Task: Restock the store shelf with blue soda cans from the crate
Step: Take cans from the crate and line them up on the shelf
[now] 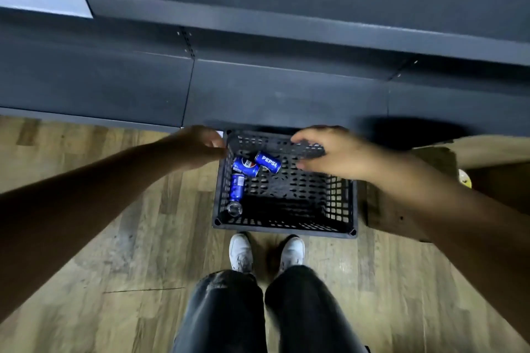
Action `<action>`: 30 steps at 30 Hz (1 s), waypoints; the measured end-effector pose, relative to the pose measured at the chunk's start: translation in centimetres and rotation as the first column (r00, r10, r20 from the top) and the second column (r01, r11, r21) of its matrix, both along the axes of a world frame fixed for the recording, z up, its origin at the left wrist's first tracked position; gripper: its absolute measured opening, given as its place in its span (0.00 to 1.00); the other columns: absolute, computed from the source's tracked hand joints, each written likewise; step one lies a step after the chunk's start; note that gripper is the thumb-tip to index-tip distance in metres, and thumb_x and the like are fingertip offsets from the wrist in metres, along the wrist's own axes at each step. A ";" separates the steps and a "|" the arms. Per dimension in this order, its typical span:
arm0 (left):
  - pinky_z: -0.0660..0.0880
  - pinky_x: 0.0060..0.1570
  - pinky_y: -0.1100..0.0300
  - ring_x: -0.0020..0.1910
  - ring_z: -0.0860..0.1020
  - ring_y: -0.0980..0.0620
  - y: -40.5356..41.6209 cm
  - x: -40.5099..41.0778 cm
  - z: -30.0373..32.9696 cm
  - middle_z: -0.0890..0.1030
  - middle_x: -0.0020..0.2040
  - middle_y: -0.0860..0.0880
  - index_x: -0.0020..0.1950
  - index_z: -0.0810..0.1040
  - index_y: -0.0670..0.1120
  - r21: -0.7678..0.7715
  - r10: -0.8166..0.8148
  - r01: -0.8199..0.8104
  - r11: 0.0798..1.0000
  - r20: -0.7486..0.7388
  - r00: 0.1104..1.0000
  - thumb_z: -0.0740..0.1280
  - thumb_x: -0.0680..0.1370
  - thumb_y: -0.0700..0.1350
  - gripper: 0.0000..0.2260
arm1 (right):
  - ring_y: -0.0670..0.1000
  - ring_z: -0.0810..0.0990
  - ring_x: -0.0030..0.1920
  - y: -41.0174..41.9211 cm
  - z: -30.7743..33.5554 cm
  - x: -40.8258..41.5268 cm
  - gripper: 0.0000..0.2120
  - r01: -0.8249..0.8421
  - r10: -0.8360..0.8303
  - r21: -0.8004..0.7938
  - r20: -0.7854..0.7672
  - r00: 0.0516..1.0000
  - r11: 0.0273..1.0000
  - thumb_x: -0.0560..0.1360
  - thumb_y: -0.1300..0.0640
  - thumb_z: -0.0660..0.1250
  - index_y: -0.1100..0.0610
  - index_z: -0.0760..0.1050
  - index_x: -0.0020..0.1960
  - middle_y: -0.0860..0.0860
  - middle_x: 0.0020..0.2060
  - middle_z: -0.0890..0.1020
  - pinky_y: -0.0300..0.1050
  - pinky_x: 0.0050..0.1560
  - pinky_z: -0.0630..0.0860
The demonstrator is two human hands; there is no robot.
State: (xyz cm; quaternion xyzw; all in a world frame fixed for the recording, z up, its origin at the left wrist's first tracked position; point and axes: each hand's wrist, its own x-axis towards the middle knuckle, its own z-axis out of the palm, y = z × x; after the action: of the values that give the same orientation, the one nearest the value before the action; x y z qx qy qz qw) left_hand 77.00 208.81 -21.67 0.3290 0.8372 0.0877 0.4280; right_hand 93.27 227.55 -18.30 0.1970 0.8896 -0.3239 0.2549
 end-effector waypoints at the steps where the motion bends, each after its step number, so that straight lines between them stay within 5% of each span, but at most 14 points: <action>1: 0.71 0.38 0.62 0.46 0.77 0.48 -0.2 0.3 -1.7 0.80 0.54 0.40 0.59 0.76 0.40 -0.050 0.090 -0.085 0.995 0.104 0.991 0.62 0.80 0.46 0.13 | 0.49 0.73 0.62 -0.2 -2.0 0.0 0.23 0.071 -0.070 -0.057 0.025 0.997 0.996 0.74 0.55 0.69 0.53 0.70 0.68 0.51 0.65 0.74 0.39 0.59 0.68; 4: 0.69 0.36 0.66 0.44 0.77 0.48 -0.8 0.9 -6.7 0.81 0.54 0.39 0.60 0.75 0.38 -0.218 0.250 -0.206 0.954 0.203 0.947 0.62 0.80 0.45 0.13 | 0.50 0.75 0.53 -0.9 -7.8 -0.3 0.19 0.334 -0.315 -0.312 0.112 0.943 0.890 0.73 0.65 0.69 0.63 0.72 0.64 0.56 0.56 0.78 0.41 0.56 0.70; 7: 0.72 0.40 0.61 0.45 0.77 0.48 -0.8 1.7 -11.3 0.80 0.53 0.40 0.60 0.74 0.38 -0.300 0.446 -0.368 0.880 0.258 0.857 0.60 0.81 0.45 0.13 | 0.49 0.75 0.43 -1.6 -13.7 -1.2 0.17 0.409 -0.350 -0.379 0.217 0.911 0.830 0.73 0.71 0.67 0.70 0.71 0.62 0.58 0.49 0.76 0.32 0.44 0.70; 9: 0.73 0.47 0.56 0.44 0.78 0.48 0.0 2.6 -14.3 0.80 0.52 0.40 0.60 0.74 0.39 -0.313 0.656 -0.577 0.755 0.383 0.651 0.59 0.81 0.45 0.12 | 0.51 0.76 0.45 -1.8 -18.5 -1.6 0.16 0.437 -0.376 -0.345 0.233 0.897 0.830 0.73 0.68 0.68 0.68 0.73 0.59 0.61 0.51 0.78 0.38 0.48 0.71; 12: 0.73 0.44 0.56 0.41 0.78 0.49 1.8 4.5 -19.4 0.80 0.46 0.41 0.55 0.75 0.41 -0.317 0.793 -0.784 0.533 0.510 0.333 0.57 0.81 0.44 0.10 | 0.56 0.77 0.49 -2.0 -25.8 -1.2 0.05 0.516 -0.443 -0.292 0.282 0.851 0.806 0.72 0.68 0.69 0.61 0.76 0.43 0.61 0.45 0.78 0.47 0.54 0.71; 16: 0.68 0.38 0.61 0.36 0.76 0.52 3.6 6.8 -27.4 0.79 0.34 0.47 0.53 0.74 0.44 -0.399 0.820 -0.741 0.540 0.448 0.356 0.57 0.81 0.44 0.07 | 0.51 0.73 0.42 -1.2 -33.5 0.1 0.09 0.552 -0.465 -0.189 0.364 0.807 0.812 0.75 0.65 0.65 0.59 0.74 0.55 0.52 0.37 0.72 0.35 0.34 0.69; 18: 0.68 0.36 0.61 0.36 0.75 0.52 3.9 7.4 -31.4 0.79 0.37 0.45 0.56 0.73 0.42 -0.435 0.818 -0.701 0.565 0.402 0.410 0.58 0.81 0.45 0.09 | 0.51 0.72 0.38 -0.7 -37.0 0.5 0.12 0.520 -0.429 -0.146 0.406 0.807 0.842 0.76 0.64 0.64 0.62 0.73 0.59 0.54 0.40 0.73 0.35 0.27 0.64; 21: 0.69 0.37 0.59 0.41 0.78 0.48 4.1 7.6 -36.6 0.79 0.47 0.40 0.62 0.73 0.37 -0.457 0.835 -0.700 0.548 0.345 0.428 0.59 0.81 0.44 0.14 | 0.52 0.73 0.43 0.3 -42.2 0.7 0.16 0.509 -0.405 -0.139 0.445 0.799 0.849 0.76 0.62 0.65 0.65 0.73 0.62 0.57 0.46 0.74 0.39 0.36 0.67; 25: 0.67 0.51 0.57 0.57 0.77 0.43 4.4 7.6 -42.4 0.78 0.56 0.38 0.64 0.72 0.38 -0.483 0.880 -0.748 0.455 0.374 0.293 0.57 0.82 0.43 0.15 | 0.58 0.74 0.61 1.1 -48.3 0.4 0.24 0.555 -0.443 -0.136 0.463 0.768 0.821 0.75 0.59 0.67 0.62 0.68 0.69 0.59 0.64 0.73 0.46 0.57 0.72; 30: 0.69 0.52 0.55 0.52 0.79 0.46 5.3 8.4 -49.3 0.80 0.52 0.41 0.62 0.74 0.39 -0.455 0.871 -0.777 0.435 0.431 0.235 0.56 0.82 0.44 0.14 | 0.56 0.75 0.56 2.3 -53.8 -1.5 0.25 0.236 -0.250 0.084 0.292 0.923 0.968 0.77 0.57 0.65 0.58 0.61 0.71 0.58 0.62 0.73 0.45 0.49 0.73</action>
State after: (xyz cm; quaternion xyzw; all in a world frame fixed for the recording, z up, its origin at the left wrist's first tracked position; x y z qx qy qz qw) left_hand 85.43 214.15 -71.02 -0.2428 0.6959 0.3399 0.5842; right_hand 91.82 229.90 -72.14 0.3585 0.8167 -0.2980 0.3400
